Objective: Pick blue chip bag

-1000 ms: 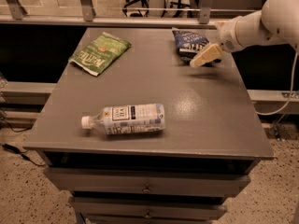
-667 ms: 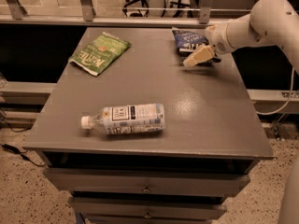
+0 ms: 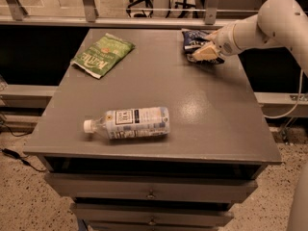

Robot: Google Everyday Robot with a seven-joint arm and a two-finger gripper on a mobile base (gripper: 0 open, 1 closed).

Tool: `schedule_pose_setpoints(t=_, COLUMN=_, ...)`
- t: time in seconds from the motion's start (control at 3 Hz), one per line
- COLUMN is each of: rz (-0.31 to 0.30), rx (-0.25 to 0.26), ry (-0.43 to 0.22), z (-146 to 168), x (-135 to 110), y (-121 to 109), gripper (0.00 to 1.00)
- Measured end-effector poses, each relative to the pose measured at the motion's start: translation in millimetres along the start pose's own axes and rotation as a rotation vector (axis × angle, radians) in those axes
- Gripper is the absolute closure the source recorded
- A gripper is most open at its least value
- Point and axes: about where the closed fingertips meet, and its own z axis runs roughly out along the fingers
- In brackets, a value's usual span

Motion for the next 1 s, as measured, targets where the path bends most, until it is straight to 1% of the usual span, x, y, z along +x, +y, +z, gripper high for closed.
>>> schedule_pose_setpoints(t=0.33, rz=-0.040, rx=-0.001, ry=-0.039, z=-20.5, x=-18.3, y=4.5, gripper=0.90)
schedule_pose_setpoints(t=0.67, rz=-0.110, rx=-0.003, ry=-0.125, z=-65.3, x=-56.8, y=17.8, gripper=1.00)
schedule_pose_setpoints(t=1.0, rz=-0.121, rx=-0.036, ry=-0.191, z=-105.1, x=-81.7, y=31.1, gripper=1.00)
